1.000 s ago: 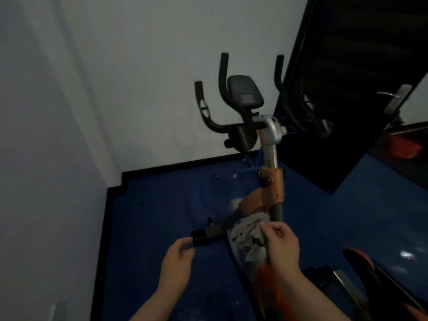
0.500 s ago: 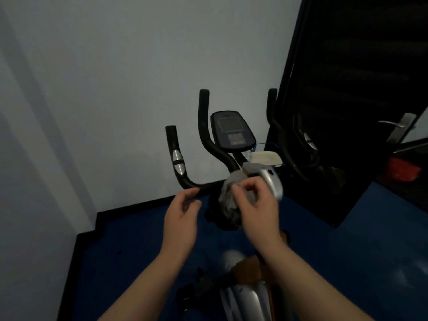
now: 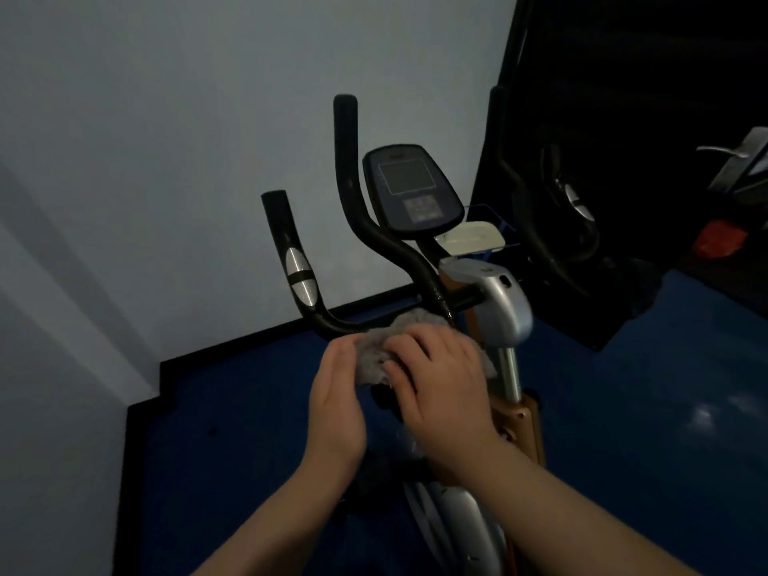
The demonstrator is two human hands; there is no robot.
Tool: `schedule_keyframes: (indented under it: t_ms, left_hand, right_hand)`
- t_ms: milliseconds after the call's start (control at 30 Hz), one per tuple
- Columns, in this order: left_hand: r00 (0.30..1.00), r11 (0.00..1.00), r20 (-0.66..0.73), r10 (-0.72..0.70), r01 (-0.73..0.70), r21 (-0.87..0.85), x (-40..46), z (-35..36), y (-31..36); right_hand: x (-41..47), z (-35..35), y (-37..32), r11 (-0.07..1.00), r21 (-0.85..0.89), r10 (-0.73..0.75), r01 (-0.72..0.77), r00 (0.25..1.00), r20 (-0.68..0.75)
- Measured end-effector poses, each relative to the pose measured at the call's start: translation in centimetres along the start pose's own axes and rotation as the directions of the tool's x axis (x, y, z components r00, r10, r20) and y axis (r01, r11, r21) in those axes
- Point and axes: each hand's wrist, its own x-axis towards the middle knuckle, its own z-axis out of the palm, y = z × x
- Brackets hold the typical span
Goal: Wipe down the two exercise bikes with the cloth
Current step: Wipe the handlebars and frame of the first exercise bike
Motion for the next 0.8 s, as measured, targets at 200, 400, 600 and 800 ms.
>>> schedule_keyframes:
  t_ms: [200, 400, 600, 800]
  left_hand:
    - [0.995, 0.999, 0.098, -0.031, 0.035, -0.041, 0.0, 0.3, -0.4]
    - [0.993, 0.978, 0.033, -0.113, 0.117, -0.173, -0.1, 1.1, -0.6]
    - [0.999, 0.999, 0.016, -0.029, 0.029, -0.024, -0.2, 1.3, -0.3]
    - [0.999, 0.999, 0.004, -0.036, 0.036, -0.036, 0.4, 2.7, -0.2]
  right_hand:
    - [-3.6, -1.6, -0.1, 0.987, 0.115, 0.099, -0.111, 0.99, 0.101]
    - [0.5, -0.5, -1.4, 0.984, 0.129, 0.131, -0.122, 0.989, -0.066]
    - [-4.4, -1.9, 0.6, 0.995, 0.104, -0.009, -0.001, 0.996, 0.093]
    - [1.2, -1.4, 0.6, 0.975, -0.218, -0.059, 0.044, 0.996, -0.063]
